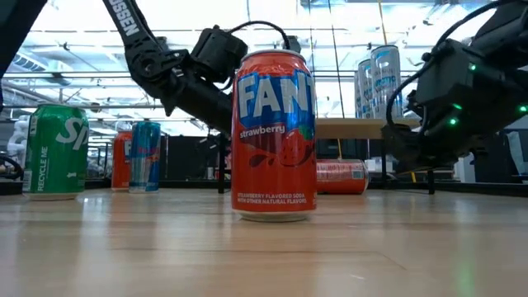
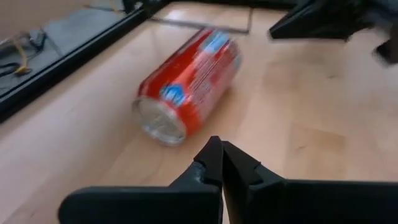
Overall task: Place canned beverage on shelf
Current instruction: Put the bottom right red soda can on the shelf
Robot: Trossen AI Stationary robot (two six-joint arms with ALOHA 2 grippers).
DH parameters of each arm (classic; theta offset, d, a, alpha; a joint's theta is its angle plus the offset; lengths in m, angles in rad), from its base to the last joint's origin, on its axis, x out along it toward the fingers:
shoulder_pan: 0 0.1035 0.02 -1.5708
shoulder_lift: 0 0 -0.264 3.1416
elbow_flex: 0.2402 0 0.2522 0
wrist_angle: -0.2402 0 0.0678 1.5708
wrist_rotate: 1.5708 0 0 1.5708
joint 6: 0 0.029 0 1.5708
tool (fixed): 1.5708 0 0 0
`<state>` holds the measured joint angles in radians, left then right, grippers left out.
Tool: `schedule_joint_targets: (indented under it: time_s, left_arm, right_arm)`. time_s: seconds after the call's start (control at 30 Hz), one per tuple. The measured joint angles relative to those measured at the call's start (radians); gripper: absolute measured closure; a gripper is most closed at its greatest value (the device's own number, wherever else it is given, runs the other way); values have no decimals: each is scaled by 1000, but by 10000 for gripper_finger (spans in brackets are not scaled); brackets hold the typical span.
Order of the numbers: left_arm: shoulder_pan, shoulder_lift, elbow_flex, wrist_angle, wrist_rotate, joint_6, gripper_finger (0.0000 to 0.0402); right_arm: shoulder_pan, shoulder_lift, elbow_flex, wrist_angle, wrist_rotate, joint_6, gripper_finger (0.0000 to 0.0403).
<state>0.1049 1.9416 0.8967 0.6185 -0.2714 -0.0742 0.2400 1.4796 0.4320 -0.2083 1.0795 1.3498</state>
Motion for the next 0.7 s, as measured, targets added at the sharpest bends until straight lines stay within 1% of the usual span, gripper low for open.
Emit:
schedule_joint_targets:
  time_s: [0.1, 0.27, 0.37, 0.5, 0.7]
  left_arm:
    - [18, 28, 3, 25, -20, -31, 401]
    - [57, 84, 4, 101, 16, -52, 401]
    - [76, 106, 12, 124, 7, -52, 401]
    - [84, 123, 31, 124, 9, -52, 402]
    - [86, 134, 68, 120, 5, -38, 402]
  right_arm:
    - [-19, 0, 0, 31, 4, -39, 403]
    - [-64, 0, 0, 141, 19, -183, 403]
    - [-102, 0, 1, 180, 15, -252, 403]
    - [-150, 0, 1, 195, -13, -300, 403]
    - [-183, 2, 1, 219, -30, -346, 403]
